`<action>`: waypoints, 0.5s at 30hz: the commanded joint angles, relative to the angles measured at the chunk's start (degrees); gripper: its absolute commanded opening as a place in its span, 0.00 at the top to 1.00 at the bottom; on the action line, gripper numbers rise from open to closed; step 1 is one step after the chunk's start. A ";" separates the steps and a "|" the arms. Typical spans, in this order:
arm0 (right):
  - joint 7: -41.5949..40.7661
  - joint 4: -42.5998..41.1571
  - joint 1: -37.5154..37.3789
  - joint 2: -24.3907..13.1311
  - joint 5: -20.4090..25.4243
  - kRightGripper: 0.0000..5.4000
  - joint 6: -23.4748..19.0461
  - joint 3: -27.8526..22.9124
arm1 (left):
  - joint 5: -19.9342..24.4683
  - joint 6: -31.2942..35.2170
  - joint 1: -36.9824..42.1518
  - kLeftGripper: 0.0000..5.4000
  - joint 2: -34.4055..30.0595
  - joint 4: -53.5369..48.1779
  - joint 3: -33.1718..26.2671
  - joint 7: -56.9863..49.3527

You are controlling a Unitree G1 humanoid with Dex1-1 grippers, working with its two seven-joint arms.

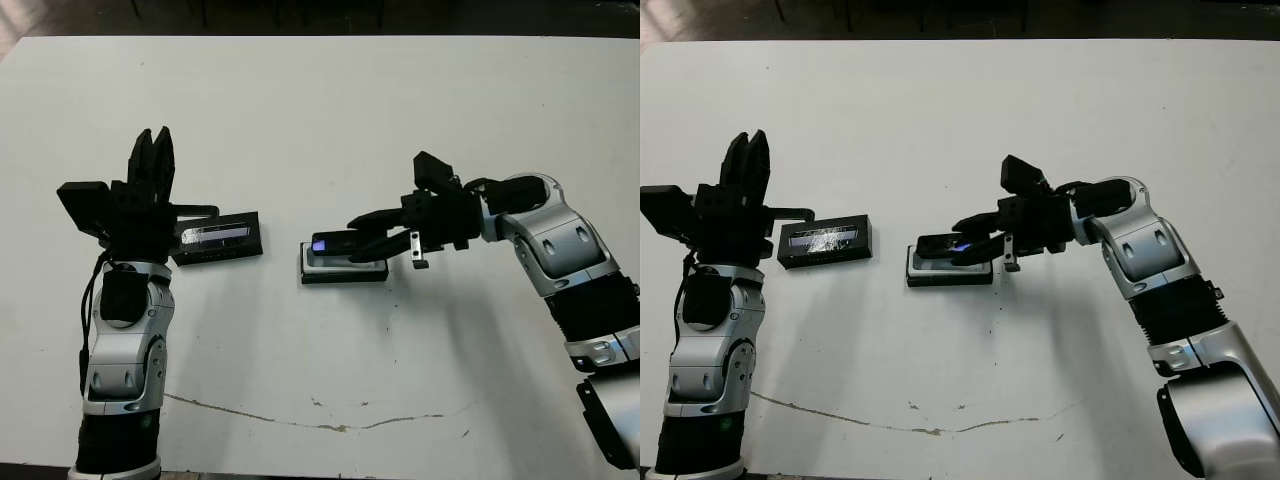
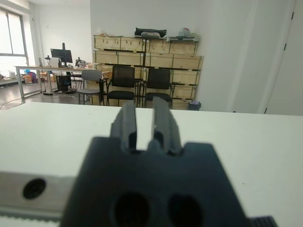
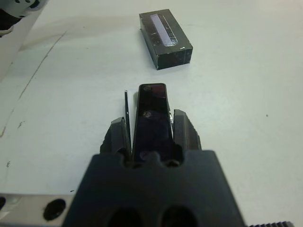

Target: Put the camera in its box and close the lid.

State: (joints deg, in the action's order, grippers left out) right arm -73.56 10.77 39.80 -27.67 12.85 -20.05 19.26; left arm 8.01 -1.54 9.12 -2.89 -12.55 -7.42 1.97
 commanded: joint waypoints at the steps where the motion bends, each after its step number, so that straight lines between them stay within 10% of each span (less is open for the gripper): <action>1: -0.06 -0.91 -0.97 -0.40 -0.67 0.94 -1.21 0.63 | -0.59 0.27 -0.65 1.00 -0.36 1.13 0.29 0.12; 15: -1.44 1.04 -1.02 -0.44 -1.83 0.94 0.88 0.76 | -1.22 0.54 -0.96 1.00 -0.08 0.78 0.81 -0.56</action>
State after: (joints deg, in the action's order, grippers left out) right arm -74.70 11.30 39.61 -27.76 11.77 -19.72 19.38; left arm 7.21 -1.56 9.12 -2.75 -12.45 -6.58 1.65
